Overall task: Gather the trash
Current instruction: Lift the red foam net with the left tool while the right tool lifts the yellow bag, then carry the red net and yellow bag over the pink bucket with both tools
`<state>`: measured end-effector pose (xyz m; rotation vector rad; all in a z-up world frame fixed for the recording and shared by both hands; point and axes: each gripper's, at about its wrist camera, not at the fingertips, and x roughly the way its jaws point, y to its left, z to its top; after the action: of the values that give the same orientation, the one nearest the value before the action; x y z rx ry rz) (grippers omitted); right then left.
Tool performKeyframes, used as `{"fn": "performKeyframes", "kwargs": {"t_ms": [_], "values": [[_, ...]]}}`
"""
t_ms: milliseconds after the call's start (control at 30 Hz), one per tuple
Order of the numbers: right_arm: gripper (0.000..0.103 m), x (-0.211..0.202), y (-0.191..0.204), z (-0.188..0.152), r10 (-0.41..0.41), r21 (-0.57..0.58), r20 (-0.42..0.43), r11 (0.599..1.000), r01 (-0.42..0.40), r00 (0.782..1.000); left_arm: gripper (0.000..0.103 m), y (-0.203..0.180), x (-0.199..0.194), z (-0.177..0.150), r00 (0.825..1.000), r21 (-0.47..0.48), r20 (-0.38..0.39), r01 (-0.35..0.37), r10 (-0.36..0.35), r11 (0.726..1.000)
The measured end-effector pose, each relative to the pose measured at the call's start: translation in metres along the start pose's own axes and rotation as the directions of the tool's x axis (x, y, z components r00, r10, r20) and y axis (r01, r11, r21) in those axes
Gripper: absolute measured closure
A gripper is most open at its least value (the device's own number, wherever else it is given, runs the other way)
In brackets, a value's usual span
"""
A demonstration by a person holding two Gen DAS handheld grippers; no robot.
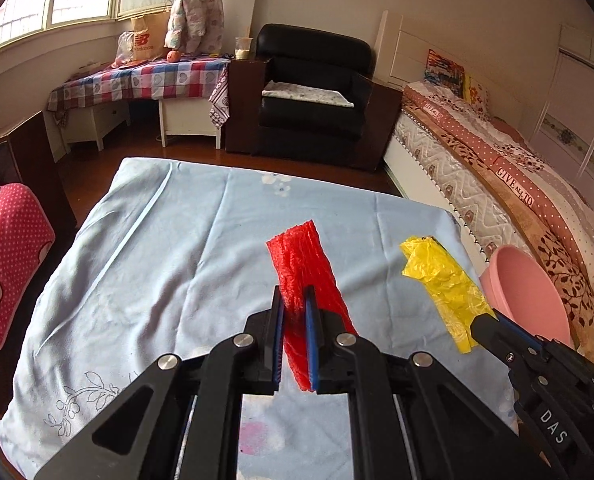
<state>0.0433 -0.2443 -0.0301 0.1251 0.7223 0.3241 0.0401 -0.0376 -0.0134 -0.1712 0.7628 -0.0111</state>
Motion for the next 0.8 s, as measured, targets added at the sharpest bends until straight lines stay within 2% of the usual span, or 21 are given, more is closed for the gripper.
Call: {"fn": "performKeyframes", "kwargs": {"t_ms": [400,800], "values": [[0.096,-0.027,-0.047,-0.004,-0.09,0.097,0.04,0.992,0.086,0.995,0.094,-0.07,-0.008,0.0,0.997,0.134,0.015,0.077,-0.08,0.988],[0.096,-0.052,-0.087,-0.006,-0.162,0.177,0.075,0.973,0.146,0.984,0.094,-0.126,-0.014,0.007,0.989,0.215,0.031,0.137,-0.147,0.967]]}}
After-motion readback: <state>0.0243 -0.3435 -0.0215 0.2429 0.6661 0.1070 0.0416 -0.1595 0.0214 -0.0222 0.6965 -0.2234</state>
